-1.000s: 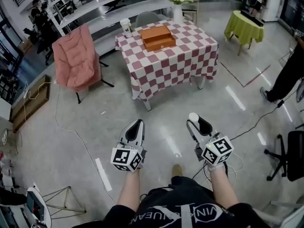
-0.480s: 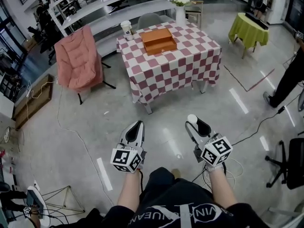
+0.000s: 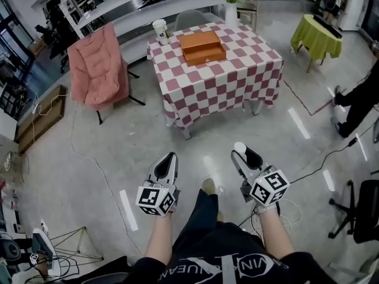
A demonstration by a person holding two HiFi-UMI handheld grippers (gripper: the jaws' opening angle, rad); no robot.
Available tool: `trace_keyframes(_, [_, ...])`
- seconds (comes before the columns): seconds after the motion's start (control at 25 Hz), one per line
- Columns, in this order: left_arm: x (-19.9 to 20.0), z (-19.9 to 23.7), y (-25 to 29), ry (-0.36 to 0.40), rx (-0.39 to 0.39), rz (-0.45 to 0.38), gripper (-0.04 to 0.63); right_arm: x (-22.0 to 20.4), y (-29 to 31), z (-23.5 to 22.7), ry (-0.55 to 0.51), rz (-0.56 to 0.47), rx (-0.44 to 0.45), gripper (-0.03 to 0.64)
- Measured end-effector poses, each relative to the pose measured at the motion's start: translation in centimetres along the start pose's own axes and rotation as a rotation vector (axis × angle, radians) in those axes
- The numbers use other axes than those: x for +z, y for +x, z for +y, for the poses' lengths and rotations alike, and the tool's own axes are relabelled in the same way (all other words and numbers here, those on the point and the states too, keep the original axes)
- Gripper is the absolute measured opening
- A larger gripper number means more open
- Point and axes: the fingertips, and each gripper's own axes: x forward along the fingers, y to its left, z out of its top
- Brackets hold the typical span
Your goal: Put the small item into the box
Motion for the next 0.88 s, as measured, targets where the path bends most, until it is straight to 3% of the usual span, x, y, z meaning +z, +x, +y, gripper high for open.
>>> trace_keyframes(0.2, [0.2,2.3,3.7,-0.036,0.018,0.001,0.02,1.0,3.1,-2.1,-0.015,0.018,0.004,0.155])
trace_keyframes(0.88, [3.1,7.2,18.7,-0.011,-0.079,-0.005,0.02,5.5,13.1,-10.5,-0.023,0.015,-0.048,0.155])
